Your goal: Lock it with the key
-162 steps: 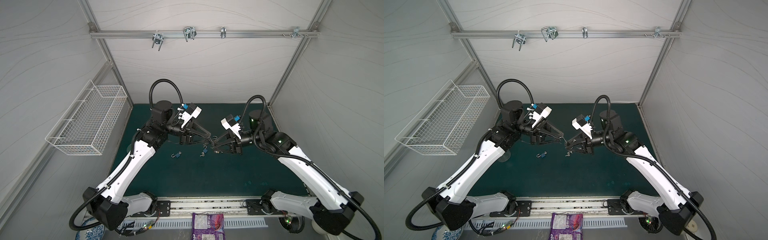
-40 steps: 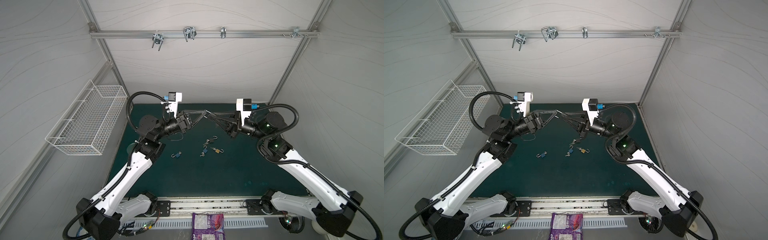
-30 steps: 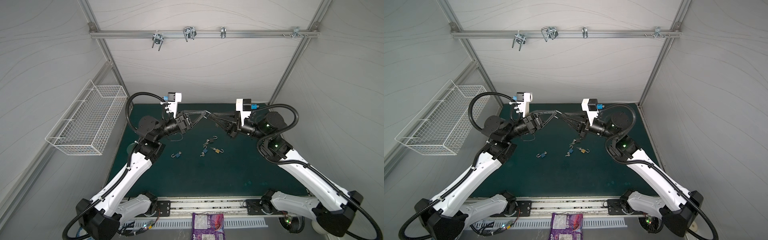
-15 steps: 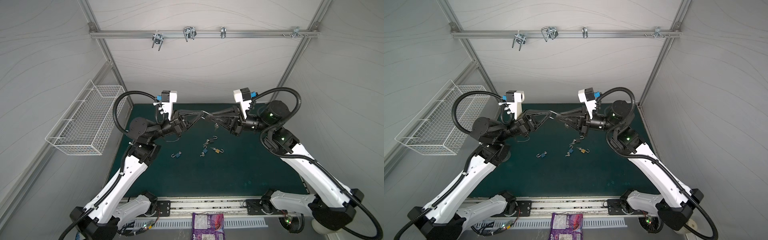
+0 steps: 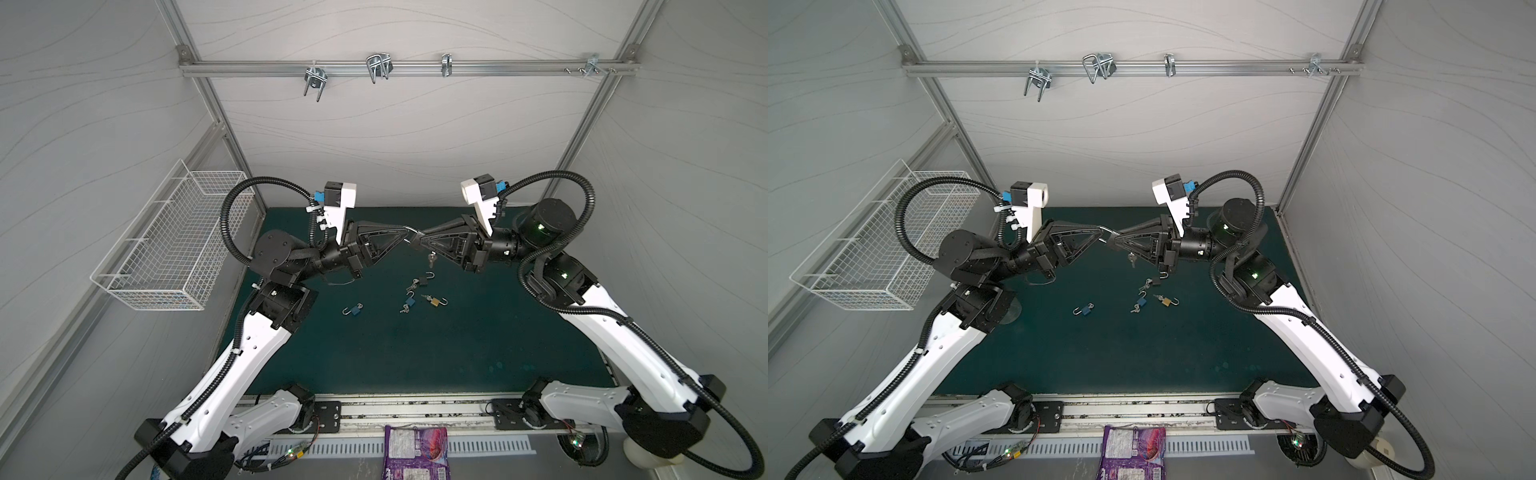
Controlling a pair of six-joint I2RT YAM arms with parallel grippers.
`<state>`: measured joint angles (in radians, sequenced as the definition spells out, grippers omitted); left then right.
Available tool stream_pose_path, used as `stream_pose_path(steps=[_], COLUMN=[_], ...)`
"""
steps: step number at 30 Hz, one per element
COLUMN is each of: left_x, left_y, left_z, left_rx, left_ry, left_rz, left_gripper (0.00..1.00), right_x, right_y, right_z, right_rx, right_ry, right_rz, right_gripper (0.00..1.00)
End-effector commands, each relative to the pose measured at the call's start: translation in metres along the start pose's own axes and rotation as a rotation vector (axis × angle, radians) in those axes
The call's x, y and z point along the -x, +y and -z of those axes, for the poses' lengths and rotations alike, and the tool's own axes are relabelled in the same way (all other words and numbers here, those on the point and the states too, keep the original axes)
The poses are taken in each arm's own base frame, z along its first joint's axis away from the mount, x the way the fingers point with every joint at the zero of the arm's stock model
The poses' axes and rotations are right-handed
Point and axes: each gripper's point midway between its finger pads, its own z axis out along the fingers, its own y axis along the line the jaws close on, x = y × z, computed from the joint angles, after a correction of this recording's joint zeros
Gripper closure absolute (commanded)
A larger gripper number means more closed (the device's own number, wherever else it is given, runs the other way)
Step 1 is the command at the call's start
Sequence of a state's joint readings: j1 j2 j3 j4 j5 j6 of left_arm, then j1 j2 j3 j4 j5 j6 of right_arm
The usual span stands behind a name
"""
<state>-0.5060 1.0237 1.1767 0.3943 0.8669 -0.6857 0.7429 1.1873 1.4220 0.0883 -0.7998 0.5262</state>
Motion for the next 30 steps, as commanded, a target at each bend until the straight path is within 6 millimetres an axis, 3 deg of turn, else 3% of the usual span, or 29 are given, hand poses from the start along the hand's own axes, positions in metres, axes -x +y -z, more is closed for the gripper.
stream_pose_path(steps=[1, 8, 15, 17, 20, 24, 26, 27, 30], left_x=[-0.019, -0.05, -0.1, -0.105, -0.093, -0.031, -0.013, -0.006, 0.001], left_y=[-0.005, 0.018, 0.026, 0.026, 0.033, 0.055, 0.059, 0.058, 0.057], left_z=[-0.007, -0.013, -0.024, -0.023, -0.016, 0.012, 0.021, 0.022, 0.023], left_rx=[-0.043, -0.007, -0.036, -0.043, 0.004, 0.08, 0.099, 0.104, 0.1], left_ry=[0.061, 0.119, 0.292, 0.304, 0.254, 0.041, -0.019, -0.037, -0.054], left_rz=[0.015, 0.082, 0.141, 0.153, 0.137, 0.136, 0.129, 0.126, 0.125], left_gripper=[1.0, 1.0, 1.0, 1.0, 1.0, 1.0, 1.0, 1.0, 1.0], right_x=[0.018, 0.031, 0.041, 0.04, 0.034, 0.019, 0.007, 0.001, -0.013], right_y=[0.004, 0.005, 0.005, 0.004, 0.002, -0.002, -0.003, -0.003, -0.015], right_z=[-0.002, -0.007, -0.017, -0.017, -0.012, 0.006, 0.014, 0.02, 0.036], right_rx=[-0.021, -0.01, 0.024, 0.022, -0.009, -0.06, -0.09, -0.122, -0.243], right_ry=[-0.065, -0.093, -0.102, -0.095, -0.089, -0.067, -0.037, -0.03, -0.027], right_rz=[0.069, 0.083, 0.064, 0.069, 0.092, 0.151, 0.184, 0.21, 0.255], right_gripper=[1.0, 1.0, 1.0, 1.0, 1.0, 1.0, 0.66, 0.55, 0.37])
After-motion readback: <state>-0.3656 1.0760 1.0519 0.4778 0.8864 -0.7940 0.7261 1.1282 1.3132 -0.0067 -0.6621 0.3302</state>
